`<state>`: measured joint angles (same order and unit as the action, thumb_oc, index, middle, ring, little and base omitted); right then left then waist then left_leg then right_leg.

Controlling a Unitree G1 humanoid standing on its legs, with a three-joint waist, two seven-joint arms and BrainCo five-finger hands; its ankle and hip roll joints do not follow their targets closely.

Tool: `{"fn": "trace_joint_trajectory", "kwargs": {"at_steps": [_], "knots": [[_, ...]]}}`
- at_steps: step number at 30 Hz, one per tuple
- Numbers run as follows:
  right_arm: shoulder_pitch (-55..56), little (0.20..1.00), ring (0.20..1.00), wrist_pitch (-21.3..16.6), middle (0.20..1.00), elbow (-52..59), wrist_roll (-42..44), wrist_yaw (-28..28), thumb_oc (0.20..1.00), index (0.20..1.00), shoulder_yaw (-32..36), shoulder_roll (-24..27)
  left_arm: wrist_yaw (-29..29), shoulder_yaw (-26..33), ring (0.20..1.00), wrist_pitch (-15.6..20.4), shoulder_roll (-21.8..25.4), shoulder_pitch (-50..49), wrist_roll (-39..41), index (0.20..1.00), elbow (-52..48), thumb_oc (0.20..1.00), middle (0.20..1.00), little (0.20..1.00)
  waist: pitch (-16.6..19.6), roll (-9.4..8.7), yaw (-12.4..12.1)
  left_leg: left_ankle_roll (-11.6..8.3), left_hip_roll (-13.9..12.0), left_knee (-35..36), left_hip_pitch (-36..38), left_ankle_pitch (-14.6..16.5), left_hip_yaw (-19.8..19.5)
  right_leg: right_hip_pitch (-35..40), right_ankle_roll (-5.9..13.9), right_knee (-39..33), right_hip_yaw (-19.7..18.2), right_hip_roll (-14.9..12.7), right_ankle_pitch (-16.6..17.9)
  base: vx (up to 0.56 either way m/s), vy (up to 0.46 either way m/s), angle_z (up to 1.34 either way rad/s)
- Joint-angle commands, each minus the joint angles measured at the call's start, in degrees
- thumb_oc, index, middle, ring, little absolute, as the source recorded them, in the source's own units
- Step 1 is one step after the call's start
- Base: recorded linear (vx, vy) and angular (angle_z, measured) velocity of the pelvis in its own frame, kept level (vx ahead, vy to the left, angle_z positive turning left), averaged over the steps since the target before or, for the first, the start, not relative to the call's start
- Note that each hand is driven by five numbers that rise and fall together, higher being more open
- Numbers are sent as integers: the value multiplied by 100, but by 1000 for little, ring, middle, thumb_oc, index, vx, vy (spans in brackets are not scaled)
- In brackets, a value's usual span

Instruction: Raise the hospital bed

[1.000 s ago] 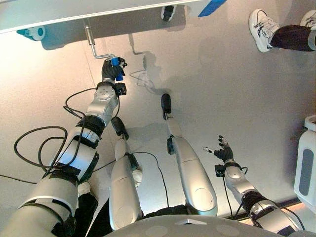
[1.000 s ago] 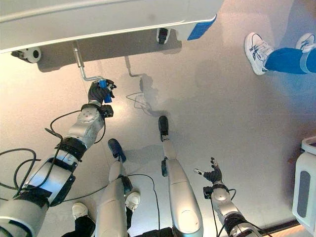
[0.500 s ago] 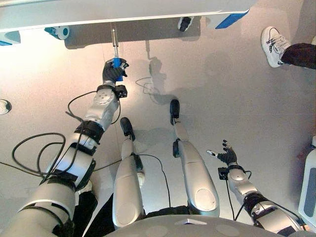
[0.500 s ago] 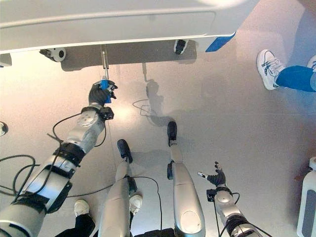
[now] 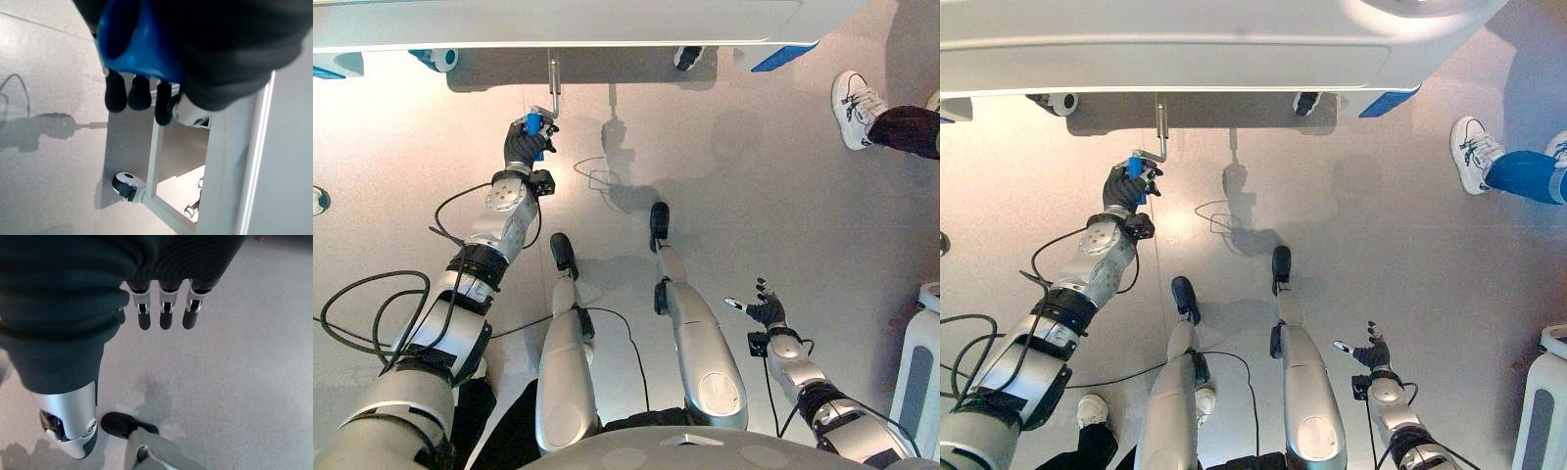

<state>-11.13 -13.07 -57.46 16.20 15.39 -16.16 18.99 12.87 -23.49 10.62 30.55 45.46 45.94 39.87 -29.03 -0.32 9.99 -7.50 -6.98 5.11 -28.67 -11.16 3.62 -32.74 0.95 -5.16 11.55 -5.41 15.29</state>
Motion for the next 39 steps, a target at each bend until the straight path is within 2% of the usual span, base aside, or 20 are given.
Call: {"fn": "trace_joint_trajectory", "kwargs": {"at_steps": [1,16,23,29,39], "knots": [[287,1000,1000,96,1000,-114,-44,10,1000,1000,228,82,42,638,200,830,1069,-41,104,200,-460,200,200,200,289,-194,-409,438,485,-11,35,255,59,369,836,16,-2,-263,-288,22,76,7],[147,1000,1000,47,1000,-27,34,31,1000,1000,133,34,54,781,200,681,1475,295,165,200,629,200,200,200,230,-430,-544,469,550,-11,-307,228,-122,250,940,16,144,-380,-267,17,53,8],[65,1000,1000,-22,1000,126,127,46,1000,1000,-4,3,83,543,200,486,1660,921,-24,200,1488,200,200,200,133,-582,-535,472,544,-11,-538,200,-179,91,969,16,190,-391,-243,17,30,7],[-23,1000,1000,-149,1000,441,286,134,1000,1000,-148,3,141,381,200,321,1743,1577,-104,200,2332,200,200,200,-14,-677,-438,468,493,-11,-804,189,-150,-186,979,16,123,-350,-196,8,9,2],[195,1000,1000,-312,1000,1160,339,310,1000,1000,-305,59,329,170,200,189,1658,1941,-390,200,2726,200,200,200,-76,-701,-214,467,413,-11,-1301,132,-54,-824,934,16,-71,-273,-128,-4,-8,-2]]}}
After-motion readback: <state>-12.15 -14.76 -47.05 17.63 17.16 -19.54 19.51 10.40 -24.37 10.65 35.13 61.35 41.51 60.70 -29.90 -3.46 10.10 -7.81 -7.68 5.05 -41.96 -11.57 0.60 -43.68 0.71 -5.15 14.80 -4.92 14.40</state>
